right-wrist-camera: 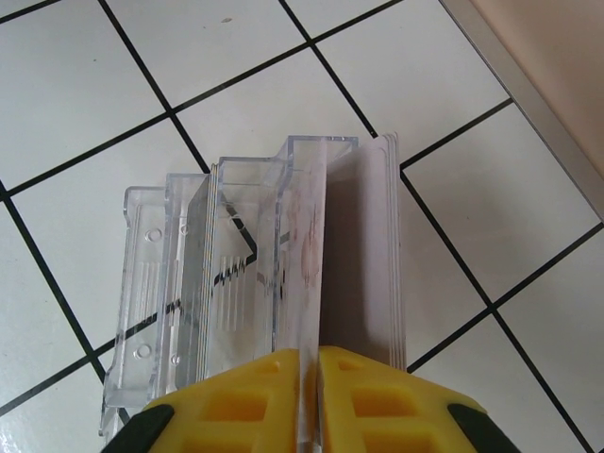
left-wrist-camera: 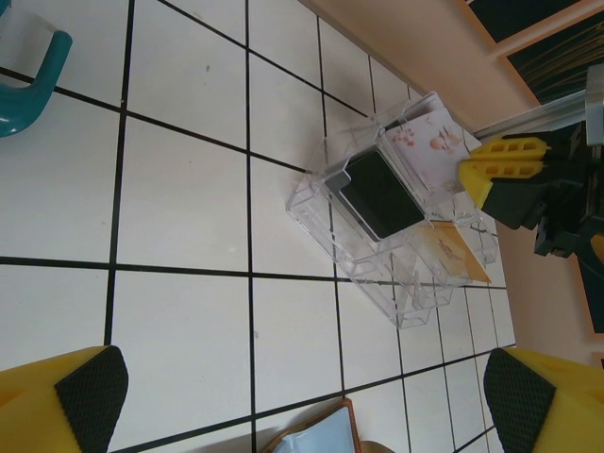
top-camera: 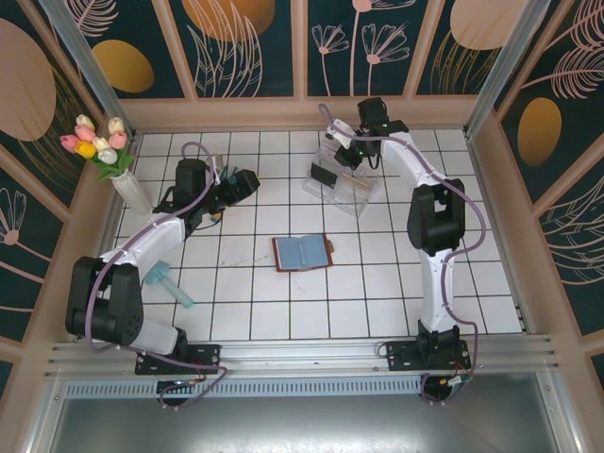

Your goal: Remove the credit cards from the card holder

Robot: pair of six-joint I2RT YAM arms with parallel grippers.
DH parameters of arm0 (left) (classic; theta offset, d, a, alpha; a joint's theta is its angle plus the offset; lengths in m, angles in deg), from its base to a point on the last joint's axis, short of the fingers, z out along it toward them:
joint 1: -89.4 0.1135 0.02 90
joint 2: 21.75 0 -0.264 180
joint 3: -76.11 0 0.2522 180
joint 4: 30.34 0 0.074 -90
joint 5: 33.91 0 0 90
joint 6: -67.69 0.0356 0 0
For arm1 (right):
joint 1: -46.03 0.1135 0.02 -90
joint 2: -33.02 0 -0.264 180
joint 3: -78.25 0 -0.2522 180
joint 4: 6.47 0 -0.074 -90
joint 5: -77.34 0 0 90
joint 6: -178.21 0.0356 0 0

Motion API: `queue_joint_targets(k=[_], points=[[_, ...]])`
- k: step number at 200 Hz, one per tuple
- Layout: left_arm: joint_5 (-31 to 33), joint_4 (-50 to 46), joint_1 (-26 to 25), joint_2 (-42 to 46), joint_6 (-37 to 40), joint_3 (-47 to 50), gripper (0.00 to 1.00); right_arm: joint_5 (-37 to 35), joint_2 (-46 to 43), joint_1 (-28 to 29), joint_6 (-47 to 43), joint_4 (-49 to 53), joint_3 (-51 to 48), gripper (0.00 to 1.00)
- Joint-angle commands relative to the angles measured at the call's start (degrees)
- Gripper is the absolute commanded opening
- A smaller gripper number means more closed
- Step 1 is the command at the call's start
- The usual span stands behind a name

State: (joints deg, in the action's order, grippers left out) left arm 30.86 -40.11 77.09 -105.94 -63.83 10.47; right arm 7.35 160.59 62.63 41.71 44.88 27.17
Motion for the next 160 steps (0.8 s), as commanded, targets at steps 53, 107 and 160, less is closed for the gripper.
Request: queue_joint_targets(k=[53, 107, 160], points=[[-1.22, -0.65, 0.31, -0.28, 1.29, 0.46, 0.99, -0.92, -2.16, 0.51, 2.03, 1.39, 4.67, 0.19], [-1.32, -2.79, 0.28, 0.57, 1.87, 1.03, 0.99, 3.54, -10.38, -0.11, 13.14, -0.44, 4.07, 0.29], [-1.54, -5.83, 0.15, 3.5, 1.58, 3.18, 0.99, 0.24, -26.06, 1.01, 44.0, -15.99, -19.02, 0.35]])
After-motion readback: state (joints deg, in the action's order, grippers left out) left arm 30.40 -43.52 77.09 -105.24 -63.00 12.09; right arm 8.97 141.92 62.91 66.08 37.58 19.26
